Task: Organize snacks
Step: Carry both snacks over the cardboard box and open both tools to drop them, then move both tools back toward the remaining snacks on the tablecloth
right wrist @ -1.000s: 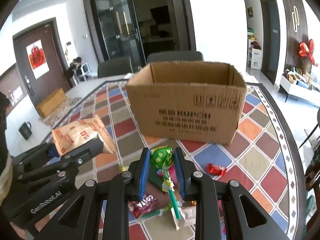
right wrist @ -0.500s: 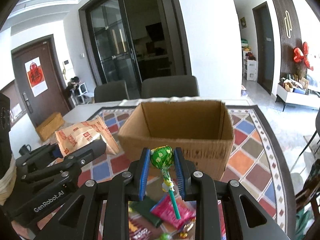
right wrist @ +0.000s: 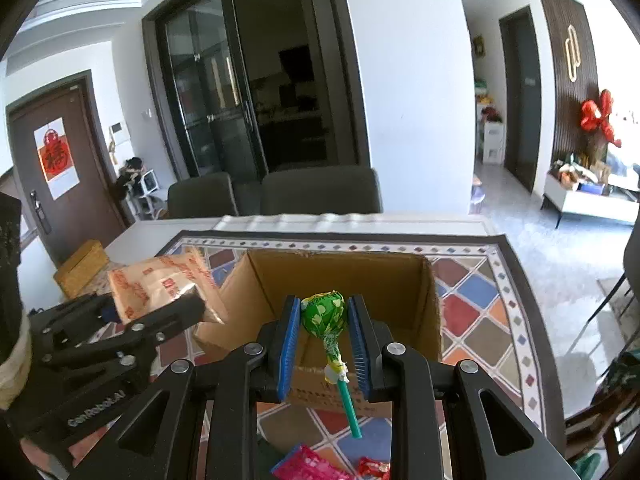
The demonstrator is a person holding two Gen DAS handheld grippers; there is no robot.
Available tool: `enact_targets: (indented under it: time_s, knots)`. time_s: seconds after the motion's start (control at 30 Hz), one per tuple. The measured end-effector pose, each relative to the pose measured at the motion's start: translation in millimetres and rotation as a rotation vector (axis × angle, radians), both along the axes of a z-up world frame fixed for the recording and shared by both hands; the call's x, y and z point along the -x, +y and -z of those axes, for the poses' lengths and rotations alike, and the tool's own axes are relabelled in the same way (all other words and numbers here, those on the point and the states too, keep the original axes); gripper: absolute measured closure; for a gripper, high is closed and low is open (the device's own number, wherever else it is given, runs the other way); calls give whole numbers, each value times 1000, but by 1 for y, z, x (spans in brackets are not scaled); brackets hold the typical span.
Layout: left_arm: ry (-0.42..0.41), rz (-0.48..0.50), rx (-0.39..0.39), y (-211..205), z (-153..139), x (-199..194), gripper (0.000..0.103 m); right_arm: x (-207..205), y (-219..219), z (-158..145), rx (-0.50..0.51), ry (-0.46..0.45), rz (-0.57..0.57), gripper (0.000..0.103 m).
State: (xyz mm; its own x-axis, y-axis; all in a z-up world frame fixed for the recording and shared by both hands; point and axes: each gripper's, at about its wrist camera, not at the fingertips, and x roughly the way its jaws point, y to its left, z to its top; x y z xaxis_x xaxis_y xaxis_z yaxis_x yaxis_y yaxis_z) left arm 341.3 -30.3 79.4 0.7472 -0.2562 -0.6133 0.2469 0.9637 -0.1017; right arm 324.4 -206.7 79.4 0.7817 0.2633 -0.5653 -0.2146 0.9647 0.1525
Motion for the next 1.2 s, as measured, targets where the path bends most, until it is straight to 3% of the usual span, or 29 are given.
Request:
enact_targets:
  time_s: [0.33,0.43,0.53,0.57,0.93,1.2]
  knots:
    - [96,7,-42,-14,15,-38,62,-45,-9,17,-3,119,7,77]
    - [101,-1,-56,-16,16,-41,49,-49,-10,21,5,128,16,77]
    - [90,-16,-64,-14,13,-38,43,-46,-10,19,26,118,47,62]
    - [90,-19,-64,-14,13,-36,43,-45,-12,18,29,111,58,58]
    - [5,11,-74,-21,-2,28,34,1,-23,7,-5,79,48,58]
    - [-49,34,-75,-29,-8,76,30,52,-33,0,33,17,70,48]
